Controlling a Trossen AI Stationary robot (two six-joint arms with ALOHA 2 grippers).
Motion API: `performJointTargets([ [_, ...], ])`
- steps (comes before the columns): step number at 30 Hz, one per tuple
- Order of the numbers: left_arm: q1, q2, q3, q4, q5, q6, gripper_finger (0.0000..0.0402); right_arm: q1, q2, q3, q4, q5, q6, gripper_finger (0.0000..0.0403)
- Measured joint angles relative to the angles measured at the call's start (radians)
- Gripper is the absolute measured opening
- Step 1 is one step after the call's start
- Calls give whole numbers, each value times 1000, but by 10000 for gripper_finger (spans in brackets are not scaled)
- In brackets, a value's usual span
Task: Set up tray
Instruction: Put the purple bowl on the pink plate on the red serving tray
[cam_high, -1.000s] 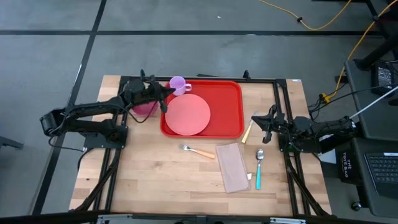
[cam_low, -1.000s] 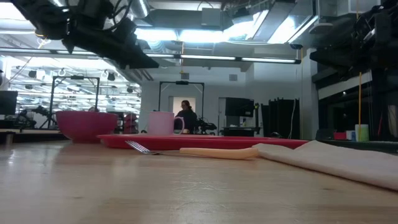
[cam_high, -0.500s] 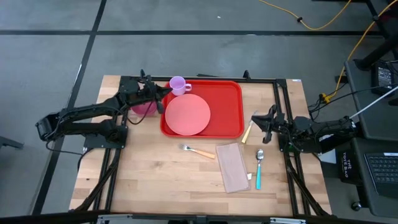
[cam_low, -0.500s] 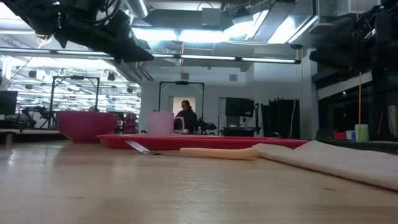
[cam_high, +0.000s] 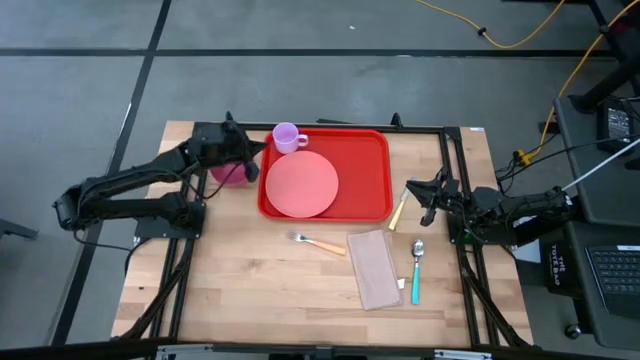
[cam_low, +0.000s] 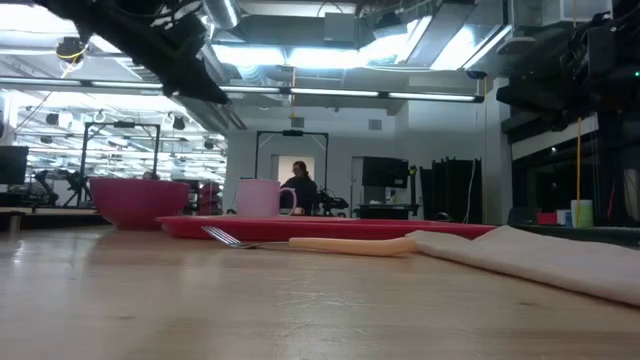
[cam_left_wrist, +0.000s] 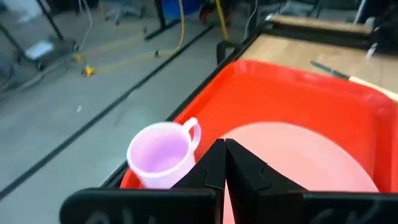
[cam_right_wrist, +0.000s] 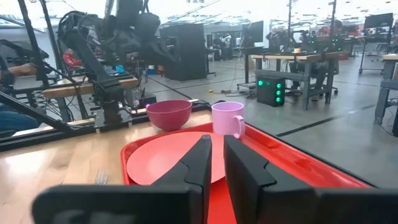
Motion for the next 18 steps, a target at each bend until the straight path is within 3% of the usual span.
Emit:
performJointTargets([
  [7, -93, 14, 118, -283, -226, -108, 1, 0, 0, 0, 19, 0, 1, 48],
  [13, -180, 19, 170, -398, -294, -197, 2, 0, 0, 0, 19, 8, -1, 48],
  [18, -195, 20, 173, -448, -348, -147, 3, 0, 0, 0, 19, 8, -7, 48],
])
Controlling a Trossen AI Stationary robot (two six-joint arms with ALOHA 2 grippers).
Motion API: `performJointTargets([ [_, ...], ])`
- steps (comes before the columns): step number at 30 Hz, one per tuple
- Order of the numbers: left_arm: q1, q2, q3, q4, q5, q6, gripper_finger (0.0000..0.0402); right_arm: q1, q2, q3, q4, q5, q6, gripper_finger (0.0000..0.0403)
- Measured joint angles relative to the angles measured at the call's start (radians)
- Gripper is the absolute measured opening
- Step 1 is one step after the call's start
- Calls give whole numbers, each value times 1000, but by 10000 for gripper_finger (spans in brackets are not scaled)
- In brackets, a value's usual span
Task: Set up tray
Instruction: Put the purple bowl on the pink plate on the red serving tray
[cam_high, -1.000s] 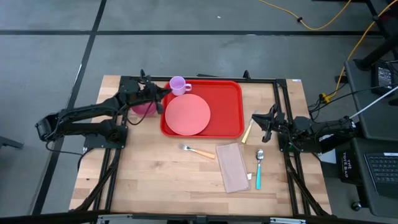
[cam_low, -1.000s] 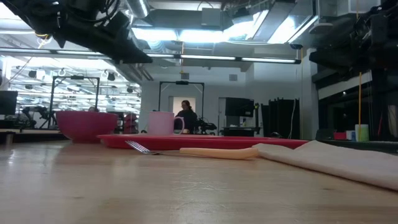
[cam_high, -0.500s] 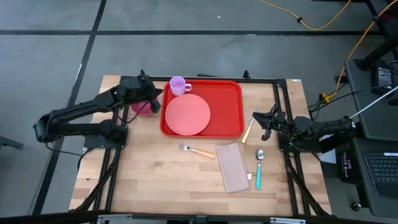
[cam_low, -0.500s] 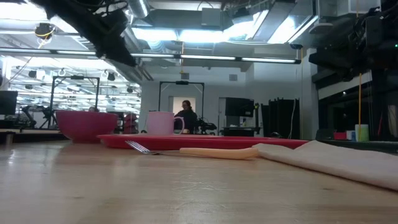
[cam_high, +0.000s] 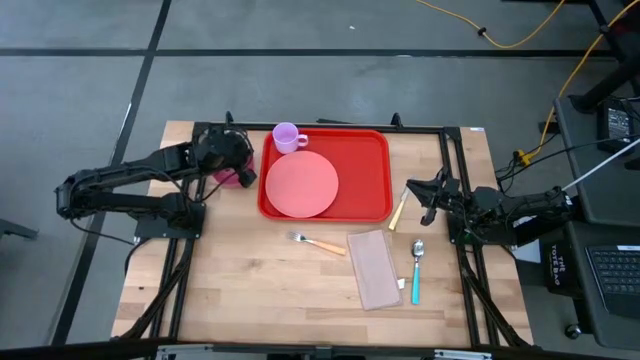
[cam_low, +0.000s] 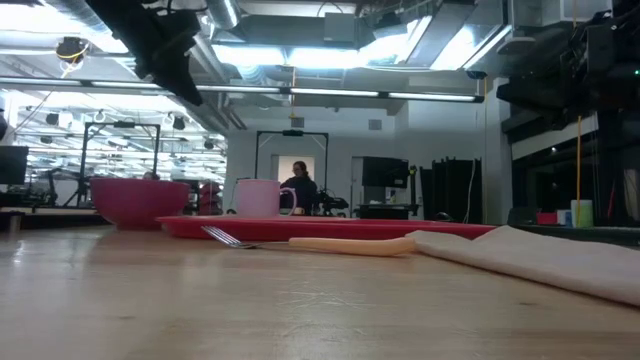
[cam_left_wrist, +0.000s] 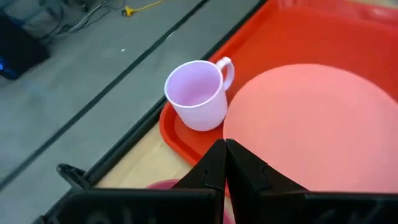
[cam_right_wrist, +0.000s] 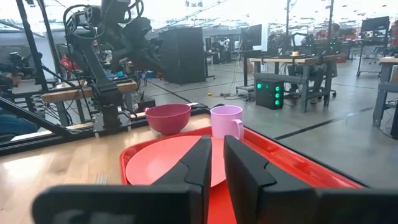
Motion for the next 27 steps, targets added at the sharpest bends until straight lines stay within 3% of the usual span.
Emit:
performJointTargets([
  [9, 0, 1, 0, -9, 20, -54, 15, 0, 0, 0, 0, 0, -27, 48],
  [18, 0, 27, 0, -76, 31, -162, 91, 0, 0, 0, 1, 0, -23, 48],
  [27, -7, 132, 0, -108, 126, -196, 144, 0, 0, 0, 9, 0, -19, 48],
])
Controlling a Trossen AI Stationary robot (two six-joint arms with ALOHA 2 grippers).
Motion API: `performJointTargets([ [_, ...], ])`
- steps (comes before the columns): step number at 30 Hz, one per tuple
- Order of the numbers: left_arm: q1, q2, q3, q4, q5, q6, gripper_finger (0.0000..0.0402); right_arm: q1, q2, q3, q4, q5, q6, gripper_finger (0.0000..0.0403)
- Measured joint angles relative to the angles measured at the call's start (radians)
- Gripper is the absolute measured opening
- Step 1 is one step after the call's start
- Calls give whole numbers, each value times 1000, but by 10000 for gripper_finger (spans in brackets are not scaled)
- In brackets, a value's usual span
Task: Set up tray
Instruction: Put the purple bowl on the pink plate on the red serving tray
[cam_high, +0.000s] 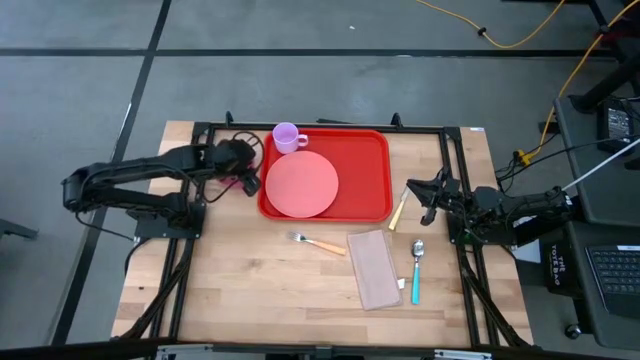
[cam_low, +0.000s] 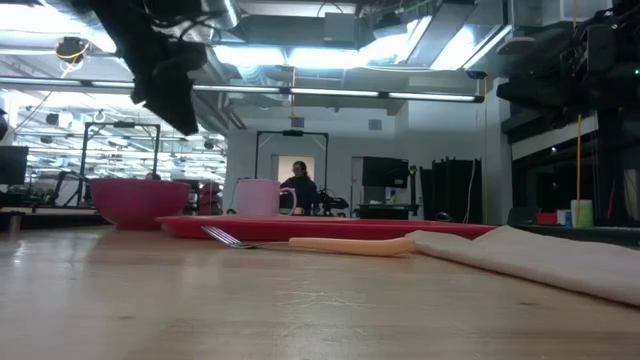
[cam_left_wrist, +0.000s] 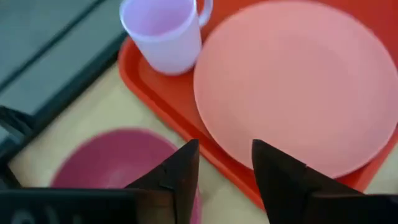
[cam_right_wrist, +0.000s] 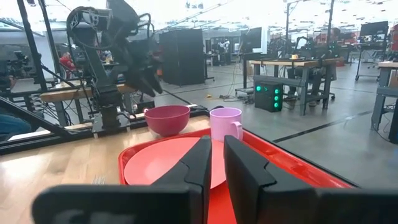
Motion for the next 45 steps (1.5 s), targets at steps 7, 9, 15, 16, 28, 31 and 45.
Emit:
performJointTargets([
  [7, 31, 53, 0, -86, 25, -85, 150, 0, 0, 0, 13, 0, 0, 48],
  [9, 36, 68, 0, -90, 25, -86, 151, 0, 0, 0, 14, 0, 0, 48],
  [15, 37, 119, 0, -105, 23, -93, 151, 0, 0, 0, 14, 0, 0, 49],
  [16, 37, 130, 0, -109, 23, -93, 151, 0, 0, 0, 14, 0, 0, 49],
  [28, 37, 271, 0, -137, -12, -100, 151, 0, 0, 0, 14, 0, 0, 49],
  [31, 37, 295, 0, -137, -21, -93, 151, 0, 0, 0, 14, 0, -2, 49],
  [45, 37, 346, 0, -163, 22, -73, 130, 0, 0, 0, 13, 0, -4, 49],
])
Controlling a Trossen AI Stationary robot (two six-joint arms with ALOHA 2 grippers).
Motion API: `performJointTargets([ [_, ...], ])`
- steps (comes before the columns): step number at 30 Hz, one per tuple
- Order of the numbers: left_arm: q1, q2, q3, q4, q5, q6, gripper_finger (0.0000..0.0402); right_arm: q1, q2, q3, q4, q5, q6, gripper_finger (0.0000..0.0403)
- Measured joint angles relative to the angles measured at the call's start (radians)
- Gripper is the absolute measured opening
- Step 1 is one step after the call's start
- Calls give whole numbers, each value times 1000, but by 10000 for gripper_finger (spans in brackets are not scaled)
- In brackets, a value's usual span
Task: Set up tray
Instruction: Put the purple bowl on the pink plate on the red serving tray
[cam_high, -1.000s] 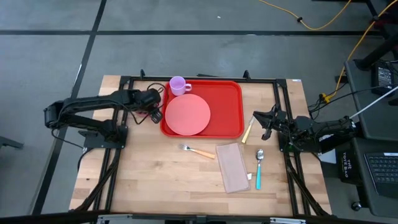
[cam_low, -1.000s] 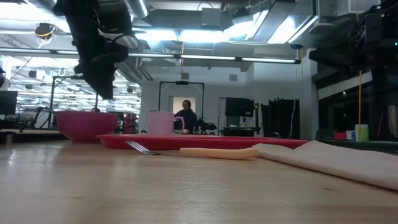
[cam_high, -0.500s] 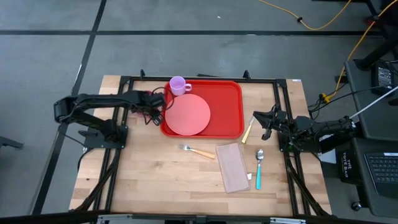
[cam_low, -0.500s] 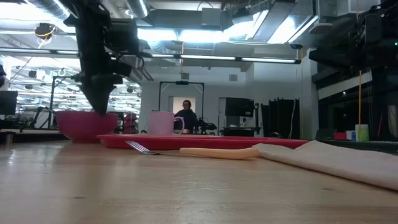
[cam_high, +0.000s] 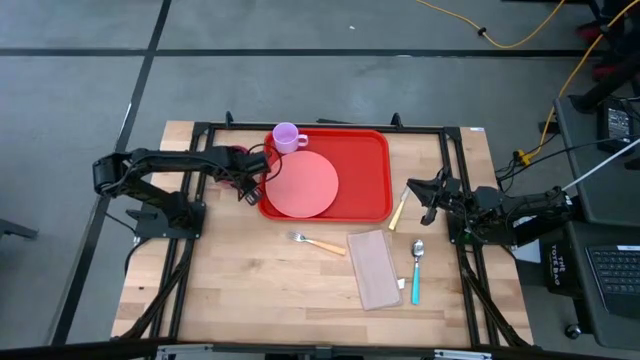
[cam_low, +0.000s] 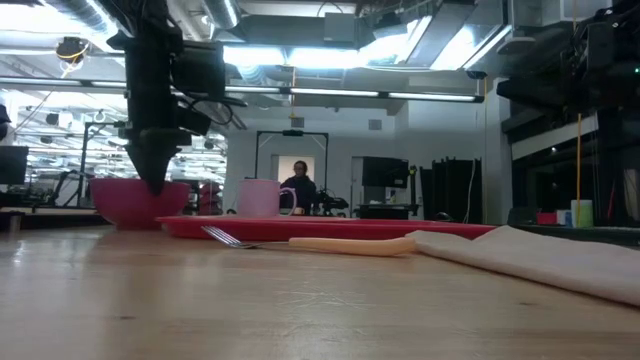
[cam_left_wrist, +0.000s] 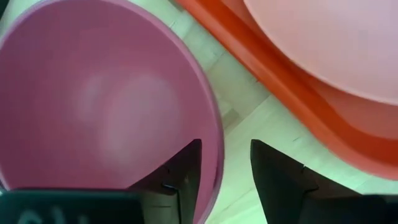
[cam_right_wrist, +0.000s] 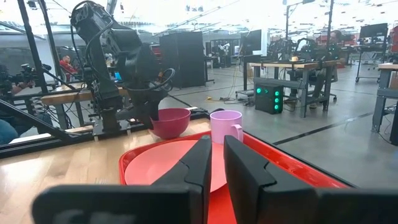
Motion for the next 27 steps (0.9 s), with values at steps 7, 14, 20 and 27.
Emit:
performJointTargets([
  [7, 0, 0, 0, -15, -8, 55, 78, 0, 0, 0, 0, 0, 0, 49],
  [14, 0, -1, 0, -67, -53, 62, 8, 0, 0, 0, 0, 0, -4, 49],
  [20, -1, -41, 0, -112, -67, 62, 5, 0, 0, 0, 0, 0, -4, 49],
  [27, -9, -160, 0, -113, -70, 81, 4, 0, 0, 0, 0, 0, -4, 49],
])
